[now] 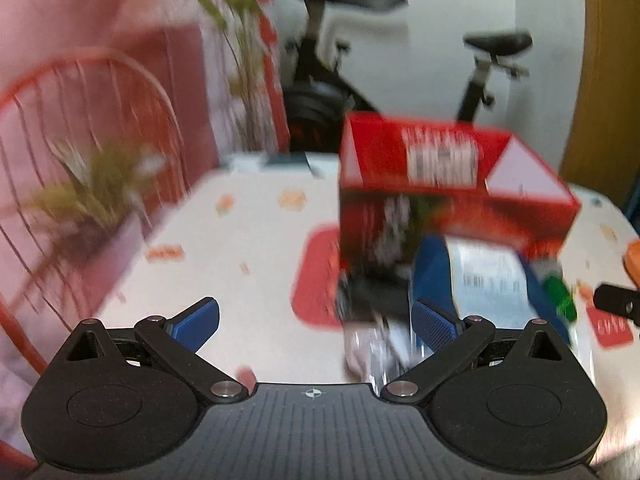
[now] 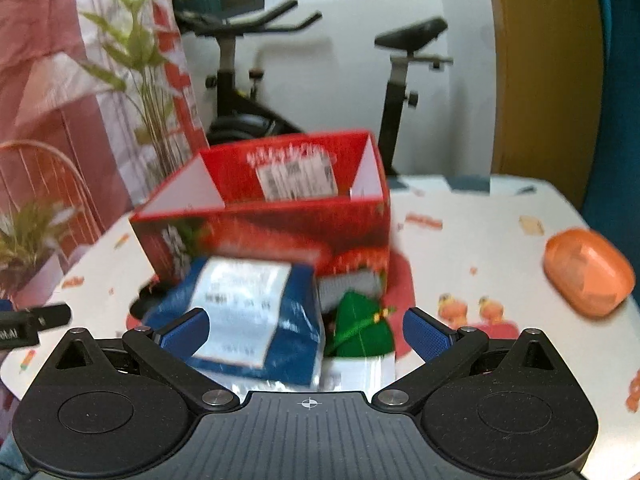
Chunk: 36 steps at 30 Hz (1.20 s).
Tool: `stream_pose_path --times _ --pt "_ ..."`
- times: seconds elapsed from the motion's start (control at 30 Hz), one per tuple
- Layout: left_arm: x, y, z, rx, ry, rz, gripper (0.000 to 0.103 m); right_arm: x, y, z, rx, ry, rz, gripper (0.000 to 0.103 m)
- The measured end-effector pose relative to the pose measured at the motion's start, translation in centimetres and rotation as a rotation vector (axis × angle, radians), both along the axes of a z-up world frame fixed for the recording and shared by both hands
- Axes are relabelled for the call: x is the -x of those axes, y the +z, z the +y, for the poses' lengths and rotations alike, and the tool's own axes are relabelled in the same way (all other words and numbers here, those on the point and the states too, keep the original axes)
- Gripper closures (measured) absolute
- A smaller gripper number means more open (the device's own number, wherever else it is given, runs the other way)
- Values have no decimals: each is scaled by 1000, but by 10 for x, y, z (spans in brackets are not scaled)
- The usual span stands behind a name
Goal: Organize soft objects
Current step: 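Move the left tool toward the clear plastic bag beside the red box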
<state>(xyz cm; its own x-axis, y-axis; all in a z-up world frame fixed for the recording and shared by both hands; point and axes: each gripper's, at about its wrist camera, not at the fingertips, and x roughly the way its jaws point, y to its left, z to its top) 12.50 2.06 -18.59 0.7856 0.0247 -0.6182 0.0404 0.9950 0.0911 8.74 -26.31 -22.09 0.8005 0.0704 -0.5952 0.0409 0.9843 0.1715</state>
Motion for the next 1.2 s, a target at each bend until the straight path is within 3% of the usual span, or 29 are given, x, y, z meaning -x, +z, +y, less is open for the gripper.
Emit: stream_pose_path --times 0.13,0.43,0.87,1.07,1.2 --pt "-9 -30 10 32 -30 114 0 4 -16 -1 24 30 21 0" --pt "-9 -61 23 107 -61 154 0 23 -40 6 146 23 36 0" --pt "-9 -93 18 154 -101 218 11 16 -84 4 14 76 190 7" --pt "-9 -94 14 177 -133 219 21 14 -89 -8 -55 52 203 7" --pt "-11 -96 18 232 -146 236 40 12 -93 -10 -83 59 212 7"
